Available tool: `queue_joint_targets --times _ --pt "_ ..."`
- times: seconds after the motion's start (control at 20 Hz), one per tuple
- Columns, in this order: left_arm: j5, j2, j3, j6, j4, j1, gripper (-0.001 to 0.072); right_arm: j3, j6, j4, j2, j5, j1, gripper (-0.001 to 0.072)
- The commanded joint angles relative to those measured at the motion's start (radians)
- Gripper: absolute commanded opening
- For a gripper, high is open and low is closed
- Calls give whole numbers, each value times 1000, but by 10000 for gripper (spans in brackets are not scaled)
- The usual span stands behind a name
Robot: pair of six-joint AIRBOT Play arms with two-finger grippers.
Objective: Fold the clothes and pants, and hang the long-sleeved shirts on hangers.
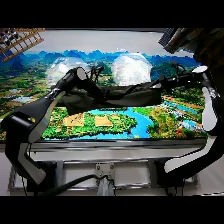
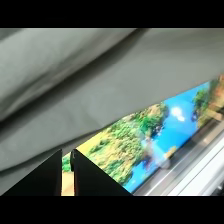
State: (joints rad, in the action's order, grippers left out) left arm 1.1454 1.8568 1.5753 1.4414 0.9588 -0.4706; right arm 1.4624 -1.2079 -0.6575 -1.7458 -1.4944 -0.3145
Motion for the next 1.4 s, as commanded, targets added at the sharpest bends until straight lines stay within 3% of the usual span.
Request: queue_joint_targets --times 0.0,0.15,0.3,0.9,1.15,1.35 --pt "-73 42 8 35 -69 -44 57 11 -33 29 52 -8 -14 24" --pt "-117 74 9 41 -98 -105 8 12 -39 29 78 -11 -14 24" --pt "-118 113 9 130 -93 -120 8 12 -45 29 111 -27 -16 24" --pt "-188 116 9 218 -127 -114 8 12 -48 -76 315 -88 -15 25" --pt "-201 116 9 189 -318 -97 10 11 -56 -97 319 -82 -15 25" --pt "-231 117 9 191 -336 -87 9 11 -57 -106 319 -79 -15 25"
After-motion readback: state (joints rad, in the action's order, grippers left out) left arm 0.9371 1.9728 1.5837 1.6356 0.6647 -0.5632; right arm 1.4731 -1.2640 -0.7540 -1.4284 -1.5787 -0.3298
